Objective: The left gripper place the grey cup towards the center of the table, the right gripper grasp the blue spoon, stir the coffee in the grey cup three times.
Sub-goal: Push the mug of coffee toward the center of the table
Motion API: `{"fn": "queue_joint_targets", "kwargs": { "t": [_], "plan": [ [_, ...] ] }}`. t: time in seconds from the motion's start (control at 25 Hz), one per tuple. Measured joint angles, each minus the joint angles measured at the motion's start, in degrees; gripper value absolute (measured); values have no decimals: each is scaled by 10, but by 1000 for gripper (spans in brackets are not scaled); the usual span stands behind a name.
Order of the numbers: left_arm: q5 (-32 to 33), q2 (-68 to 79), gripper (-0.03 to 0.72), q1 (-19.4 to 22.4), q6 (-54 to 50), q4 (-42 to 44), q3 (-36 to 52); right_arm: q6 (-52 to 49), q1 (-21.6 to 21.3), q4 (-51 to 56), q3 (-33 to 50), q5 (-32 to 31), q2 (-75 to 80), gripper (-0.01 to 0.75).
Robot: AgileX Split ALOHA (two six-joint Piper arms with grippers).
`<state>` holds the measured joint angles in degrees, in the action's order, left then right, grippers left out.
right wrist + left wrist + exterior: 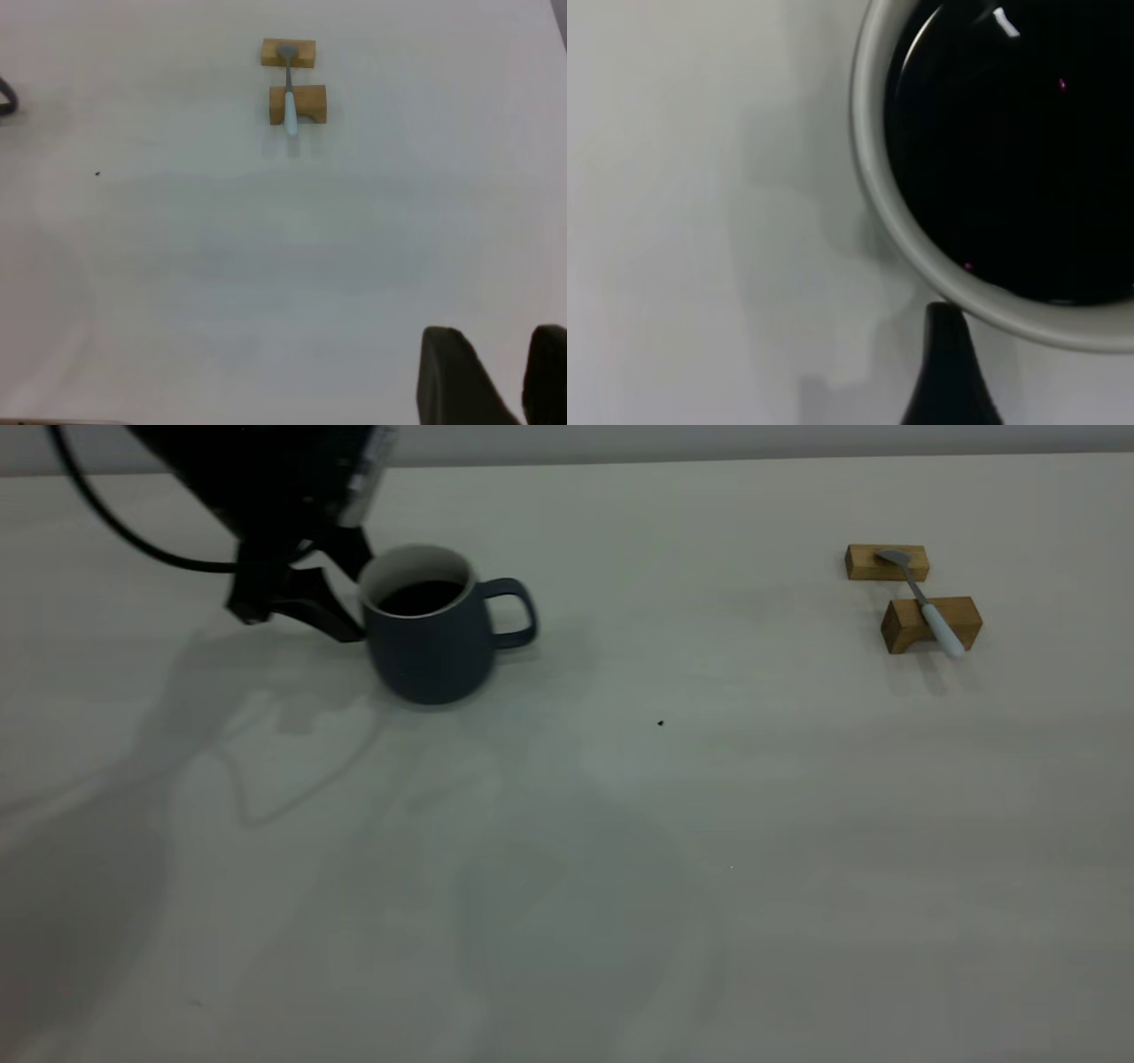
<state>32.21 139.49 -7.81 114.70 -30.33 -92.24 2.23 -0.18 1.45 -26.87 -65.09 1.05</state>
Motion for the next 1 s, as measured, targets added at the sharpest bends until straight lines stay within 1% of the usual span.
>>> {"fn": "queue_joint_targets", "kwargs": {
  "t": [0.12, 0.36, 0.64, 0.84, 1.0],
  "plan": [
    [-20, 4, 585, -26, -38, -1, -2, 0, 0, 0, 0, 0, 0, 237],
    [-33, 29, 585, -76, -95, -9, -32, 0, 0, 0, 0, 0, 0, 237],
    [-39, 50, 585, -132, -102, -65, -69, 0, 0, 0, 0, 0, 0, 237],
    [-58, 51, 585, -156, -102, -74, -73, 0, 0, 0, 0, 0, 0, 237],
    [-63, 51, 585, -160, -102, -74, -73, 0, 0, 0, 0, 0, 0, 237]
  ]
}}
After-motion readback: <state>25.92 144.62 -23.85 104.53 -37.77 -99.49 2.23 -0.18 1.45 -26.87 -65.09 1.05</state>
